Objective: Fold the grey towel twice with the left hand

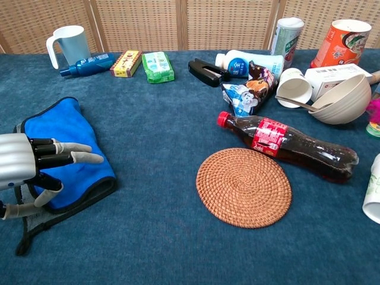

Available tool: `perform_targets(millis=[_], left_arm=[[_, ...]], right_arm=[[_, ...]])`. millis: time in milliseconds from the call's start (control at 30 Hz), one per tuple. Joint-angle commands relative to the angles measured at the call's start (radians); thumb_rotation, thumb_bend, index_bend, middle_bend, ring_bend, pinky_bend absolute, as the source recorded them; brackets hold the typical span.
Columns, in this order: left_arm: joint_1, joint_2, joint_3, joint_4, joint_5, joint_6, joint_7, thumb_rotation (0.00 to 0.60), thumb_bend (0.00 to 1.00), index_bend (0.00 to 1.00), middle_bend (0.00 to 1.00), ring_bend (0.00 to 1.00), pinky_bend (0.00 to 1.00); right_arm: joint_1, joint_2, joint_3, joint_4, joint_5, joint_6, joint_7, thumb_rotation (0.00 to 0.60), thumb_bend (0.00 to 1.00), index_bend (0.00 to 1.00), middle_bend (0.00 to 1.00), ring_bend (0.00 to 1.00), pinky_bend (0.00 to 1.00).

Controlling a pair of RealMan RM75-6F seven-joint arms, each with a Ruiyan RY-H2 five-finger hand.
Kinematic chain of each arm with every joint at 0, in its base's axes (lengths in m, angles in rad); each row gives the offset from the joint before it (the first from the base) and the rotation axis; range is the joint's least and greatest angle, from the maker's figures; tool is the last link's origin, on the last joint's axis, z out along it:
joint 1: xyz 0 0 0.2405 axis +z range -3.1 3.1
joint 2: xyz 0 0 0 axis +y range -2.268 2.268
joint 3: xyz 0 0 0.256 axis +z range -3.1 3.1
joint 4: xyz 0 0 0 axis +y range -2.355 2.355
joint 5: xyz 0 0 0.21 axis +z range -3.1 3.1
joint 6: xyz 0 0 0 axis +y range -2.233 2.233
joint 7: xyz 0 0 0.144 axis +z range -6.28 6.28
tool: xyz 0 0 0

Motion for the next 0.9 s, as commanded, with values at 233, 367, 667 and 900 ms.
perform_targets(millis=[233, 367, 667, 900], left_arm=[[0.007, 0.023, 0.017, -0.025, 0.010, 0.010, -0.007, 0.600, 0.60, 0.70, 0.00, 0.00, 0.24], [0.011, 0.030, 0.023, -0.034, 0.013, 0.014, -0.006, 0.600, 0.60, 0.70, 0.00, 0.00, 0.24], [0.016, 0.044, 0.019, -0.047, 0.021, 0.031, 0.008, 0.600, 0.60, 0.65, 0.00, 0.00, 0.24], [0.023, 0.049, 0.013, -0.011, 0.020, 0.058, -0.010, 0.600, 0.59, 0.34, 0.00, 0.00, 0.22]], right_arm=[[0.001, -0.002, -0.002, -0.002, -0.004, 0.000, -0.008, 0.600, 0.00, 0.00, 0.00, 0.00, 0.00], [0.000, -0.002, -0.003, -0.003, -0.007, 0.002, -0.010, 0.600, 0.00, 0.00, 0.00, 0.00, 0.00], [-0.004, 0.000, -0.006, -0.005, -0.018, 0.010, -0.006, 0.600, 0.00, 0.00, 0.00, 0.00, 0.00], [-0.006, 0.002, -0.006, -0.004, -0.020, 0.014, 0.003, 0.600, 0.00, 0.00, 0.00, 0.00, 0.00]])
